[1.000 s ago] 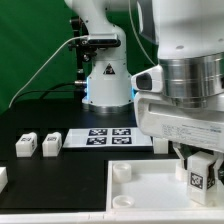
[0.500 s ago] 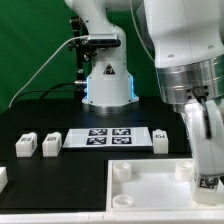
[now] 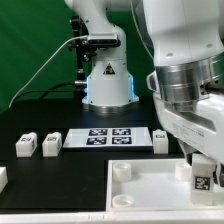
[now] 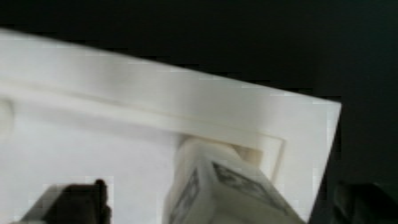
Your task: Assemble one leg
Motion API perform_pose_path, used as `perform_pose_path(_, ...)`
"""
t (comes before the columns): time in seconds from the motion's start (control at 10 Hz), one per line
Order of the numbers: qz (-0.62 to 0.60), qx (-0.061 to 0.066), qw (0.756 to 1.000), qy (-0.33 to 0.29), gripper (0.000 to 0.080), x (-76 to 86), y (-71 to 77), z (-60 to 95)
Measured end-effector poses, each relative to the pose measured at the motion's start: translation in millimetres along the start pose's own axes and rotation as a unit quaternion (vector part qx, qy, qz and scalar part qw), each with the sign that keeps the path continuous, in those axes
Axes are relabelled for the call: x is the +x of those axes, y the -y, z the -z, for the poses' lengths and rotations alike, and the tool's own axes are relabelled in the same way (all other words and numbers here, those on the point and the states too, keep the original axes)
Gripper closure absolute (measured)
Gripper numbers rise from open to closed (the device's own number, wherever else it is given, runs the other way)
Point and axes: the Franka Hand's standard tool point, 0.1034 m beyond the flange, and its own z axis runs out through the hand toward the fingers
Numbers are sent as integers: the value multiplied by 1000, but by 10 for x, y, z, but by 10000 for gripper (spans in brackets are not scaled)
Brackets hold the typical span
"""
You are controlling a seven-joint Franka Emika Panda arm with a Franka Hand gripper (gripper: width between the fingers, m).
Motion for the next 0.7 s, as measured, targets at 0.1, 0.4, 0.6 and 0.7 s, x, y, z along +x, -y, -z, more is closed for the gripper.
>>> perform_pose_path(0.1,86,-4,996,-1,154,-6,-11,2)
perform_pose_path(0.4,262,-10,965,-2,151,-14,-33,-19)
perform_pose_path(0.6,348,-10,937,-2,151,-8,-36,-21)
perform_pose_path(0.7,349,-10,937,-1,151,-8,-36,-23)
